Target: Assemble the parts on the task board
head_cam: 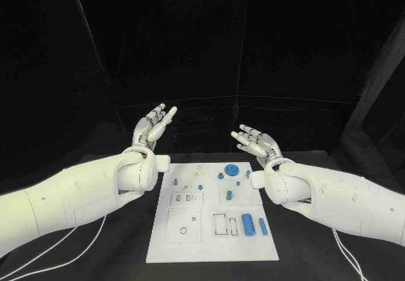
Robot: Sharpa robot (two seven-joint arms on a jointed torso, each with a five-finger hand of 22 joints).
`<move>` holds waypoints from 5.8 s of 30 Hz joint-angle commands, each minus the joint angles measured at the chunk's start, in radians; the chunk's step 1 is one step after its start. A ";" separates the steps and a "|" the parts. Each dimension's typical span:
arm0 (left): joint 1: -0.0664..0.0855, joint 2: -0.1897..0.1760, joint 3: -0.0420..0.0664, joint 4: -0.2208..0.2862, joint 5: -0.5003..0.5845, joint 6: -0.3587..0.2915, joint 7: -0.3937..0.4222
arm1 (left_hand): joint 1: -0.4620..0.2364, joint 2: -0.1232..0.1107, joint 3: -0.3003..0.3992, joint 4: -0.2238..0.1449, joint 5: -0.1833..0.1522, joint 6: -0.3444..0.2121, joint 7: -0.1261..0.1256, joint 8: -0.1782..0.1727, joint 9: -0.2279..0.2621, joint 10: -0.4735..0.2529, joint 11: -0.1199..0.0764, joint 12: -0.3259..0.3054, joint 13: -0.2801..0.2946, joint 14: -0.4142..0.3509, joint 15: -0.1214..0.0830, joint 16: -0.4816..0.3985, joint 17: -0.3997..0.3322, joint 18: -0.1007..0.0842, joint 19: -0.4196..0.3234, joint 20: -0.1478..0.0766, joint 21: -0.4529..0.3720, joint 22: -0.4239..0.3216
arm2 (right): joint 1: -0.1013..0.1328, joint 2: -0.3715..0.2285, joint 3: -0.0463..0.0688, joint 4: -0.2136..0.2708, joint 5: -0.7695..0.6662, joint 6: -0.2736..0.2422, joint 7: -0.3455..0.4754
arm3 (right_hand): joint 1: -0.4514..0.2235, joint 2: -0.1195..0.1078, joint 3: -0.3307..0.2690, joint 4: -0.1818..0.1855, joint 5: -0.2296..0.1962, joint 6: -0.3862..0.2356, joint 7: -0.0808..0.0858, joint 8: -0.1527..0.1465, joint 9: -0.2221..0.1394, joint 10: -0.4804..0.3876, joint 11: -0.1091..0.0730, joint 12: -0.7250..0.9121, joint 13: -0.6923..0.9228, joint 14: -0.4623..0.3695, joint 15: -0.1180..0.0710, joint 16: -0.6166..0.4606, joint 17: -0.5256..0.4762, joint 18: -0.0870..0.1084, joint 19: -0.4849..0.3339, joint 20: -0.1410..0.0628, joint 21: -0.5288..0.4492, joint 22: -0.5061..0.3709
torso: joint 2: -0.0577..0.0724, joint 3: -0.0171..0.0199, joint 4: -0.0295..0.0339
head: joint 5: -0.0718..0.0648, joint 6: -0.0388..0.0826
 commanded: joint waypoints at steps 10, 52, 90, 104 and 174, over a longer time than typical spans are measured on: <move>0.006 -0.044 -0.003 0.027 0.041 0.140 0.080 | 0.053 0.006 0.013 -0.011 0.005 0.110 0.159 0.024 0.013 0.140 0.013 0.028 0.016 0.128 0.003 0.070 0.024 0.021 0.037 0.007 0.020 0.010 | 0.047 0.003 -0.002 -0.113 -0.569 0.069 -0.134 | 0.178 -0.015 0.096 -0.185 -0.041 0.592 0.063 0.085 0.031 0.637 -0.047 0.089 0.023 0.716 -0.078 0.122 0.029 0.114 0.536 -0.050 0.184 0.053 | 0.024 -0.0056 0.0077 | -0.007 0.000; -0.005 -0.162 -0.003 0.287 0.002 0.275 0.078 | 0.128 0.025 0.053 -0.099 0.006 0.569 0.143 0.090 0.036 0.620 -0.032 0.124 0.038 0.430 -0.073 0.166 0.028 0.098 0.520 0.003 0.241 0.101 | 0.140 0.048 0.000 -0.117 -1.506 0.407 -0.466 | 0.080 -0.137 0.244 -0.211 -0.071 0.665 0.016 0.027 0.029 0.760 -0.112 0.023 0.029 1.130 -0.191 0.941 0.683 0.111 0.813 -0.190 0.763 0.368 | 0.180 -0.0083 0.0453 | -0.061 0.031; -0.004 -0.168 -0.003 0.284 0.002 0.289 0.075 | 0.126 0.028 0.055 -0.102 0.006 0.573 0.142 0.089 0.036 0.626 -0.033 0.125 0.038 0.437 -0.075 0.165 0.026 0.100 0.528 0.003 0.244 0.101 | 0.140 0.092 0.000 -0.152 -1.534 0.439 -0.469 | 0.116 -0.115 0.372 -0.177 -0.116 0.720 0.007 0.038 0.033 0.834 -0.128 0.037 0.032 1.132 -0.203 1.160 0.920 0.085 0.844 -0.196 0.987 0.611 | 0.194 -0.0052 0.0490 | -0.062 0.019; -0.004 -0.171 -0.003 0.281 0.002 0.301 0.071 | 0.125 0.031 0.057 -0.102 0.006 0.574 0.142 0.088 0.036 0.627 -0.034 0.124 0.037 0.439 -0.075 0.164 0.026 0.101 0.530 0.003 0.246 0.101 | 0.140 0.088 0.000 -0.124 -1.545 0.299 -0.488 | 0.137 -0.118 0.435 -0.177 -0.132 0.745 0.008 0.039 0.033 0.855 -0.131 0.035 0.033 1.127 -0.207 1.184 0.937 0.081 0.840 -0.197 1.029 0.652 | 0.194 -0.0041 0.0503 | -0.061 0.017; 0.014 -0.165 -0.003 0.281 0.002 0.304 0.054 | 0.120 0.033 0.057 -0.102 0.006 0.572 0.142 0.083 0.035 0.626 -0.033 0.120 0.036 0.438 -0.075 0.159 0.022 0.101 0.535 0.003 0.247 0.099 | 0.144 0.326 0.001 -0.337 -1.545 0.269 -0.564 | 0.100 -0.168 0.470 -0.141 -0.150 0.714 0.017 0.025 0.029 0.819 -0.119 0.020 0.028 1.122 -0.197 1.209 0.956 0.079 0.830 -0.182 1.062 0.681 | 0.207 -0.0069 0.0605 | -0.051 0.009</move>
